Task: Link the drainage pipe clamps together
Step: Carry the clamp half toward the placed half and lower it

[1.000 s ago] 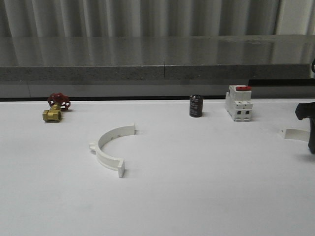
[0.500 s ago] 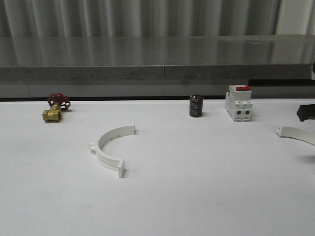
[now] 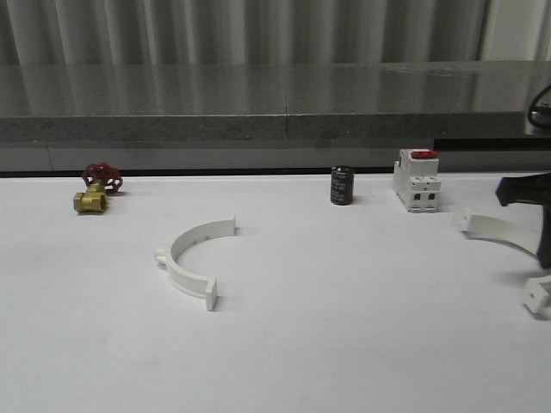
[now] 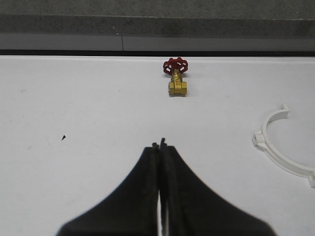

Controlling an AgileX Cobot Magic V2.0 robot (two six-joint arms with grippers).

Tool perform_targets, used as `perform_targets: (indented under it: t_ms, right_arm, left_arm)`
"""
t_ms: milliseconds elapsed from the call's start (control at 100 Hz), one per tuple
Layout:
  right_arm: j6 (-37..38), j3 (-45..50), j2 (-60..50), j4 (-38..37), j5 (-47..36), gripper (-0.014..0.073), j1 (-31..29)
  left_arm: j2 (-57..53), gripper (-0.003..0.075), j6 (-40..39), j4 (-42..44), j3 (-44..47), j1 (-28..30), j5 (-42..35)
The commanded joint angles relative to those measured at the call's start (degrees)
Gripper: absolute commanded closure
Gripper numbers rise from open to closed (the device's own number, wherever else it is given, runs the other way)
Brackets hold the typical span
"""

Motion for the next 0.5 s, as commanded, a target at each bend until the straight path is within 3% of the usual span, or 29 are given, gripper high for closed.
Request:
perform_targets:
  t_ms: [0,490]
  right_arm:
    - [1.7,-1.5,-4.8,1.0,-2.5,0.0504,3.3]
    - [21.1,-13.9,-1.2,0.7,1.2,0.0504,24.1]
  left_arm:
    - [0.1,0.0740,-0.1,-0.3,-1.7,0.0,-4.1]
    - [0.1,0.0740,-0.1,-0.3,-1.7,0.0,-4.1]
